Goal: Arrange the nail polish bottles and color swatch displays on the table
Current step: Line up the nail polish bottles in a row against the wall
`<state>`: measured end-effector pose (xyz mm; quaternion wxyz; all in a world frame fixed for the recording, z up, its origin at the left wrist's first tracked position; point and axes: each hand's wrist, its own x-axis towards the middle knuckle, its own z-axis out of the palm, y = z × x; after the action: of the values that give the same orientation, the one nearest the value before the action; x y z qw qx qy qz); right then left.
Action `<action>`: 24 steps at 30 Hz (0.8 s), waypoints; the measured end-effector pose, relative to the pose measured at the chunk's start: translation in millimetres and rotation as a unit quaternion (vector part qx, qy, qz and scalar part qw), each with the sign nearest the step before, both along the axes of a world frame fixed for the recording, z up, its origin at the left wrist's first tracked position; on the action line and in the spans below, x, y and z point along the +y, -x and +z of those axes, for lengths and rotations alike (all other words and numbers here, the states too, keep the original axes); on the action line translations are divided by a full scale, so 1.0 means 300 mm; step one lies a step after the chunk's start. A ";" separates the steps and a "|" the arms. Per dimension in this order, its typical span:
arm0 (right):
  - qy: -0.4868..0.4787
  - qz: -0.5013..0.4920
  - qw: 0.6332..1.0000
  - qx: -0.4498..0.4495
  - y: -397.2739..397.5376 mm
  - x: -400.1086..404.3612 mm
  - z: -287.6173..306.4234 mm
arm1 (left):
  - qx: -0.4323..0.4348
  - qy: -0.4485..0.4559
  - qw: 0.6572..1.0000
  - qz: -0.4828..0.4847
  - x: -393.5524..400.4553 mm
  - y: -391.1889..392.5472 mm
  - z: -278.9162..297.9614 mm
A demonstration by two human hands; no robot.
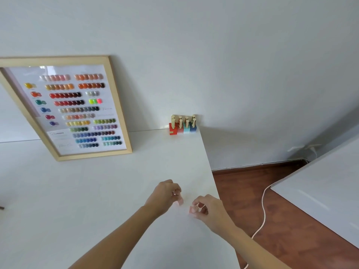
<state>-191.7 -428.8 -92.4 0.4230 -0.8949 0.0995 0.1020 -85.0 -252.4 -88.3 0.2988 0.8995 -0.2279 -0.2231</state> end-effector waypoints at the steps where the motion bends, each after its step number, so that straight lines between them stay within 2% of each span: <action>1: 0.011 0.011 1.000 -0.005 -0.007 0.000 -0.001 | 0.001 0.007 1.000 0.019 0.011 -0.012 0.001; 9: 0.041 0.027 0.998 -0.030 -0.137 -0.024 0.013 | 0.006 0.029 0.990 0.139 0.069 -0.170 0.059; 15: 0.043 0.002 0.996 -0.083 -0.341 -0.039 0.061 | -0.008 0.042 0.978 0.206 0.063 -0.343 0.089; 24: 0.068 0.004 0.991 -0.113 -0.653 -0.033 0.054 | 0.003 0.045 0.957 0.287 -0.019 -0.643 0.079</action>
<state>4.2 -438.7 -76.2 0.3691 -0.9278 0.0542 -0.0048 107.9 -258.0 -64.7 0.3909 0.9120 0.0307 -0.1204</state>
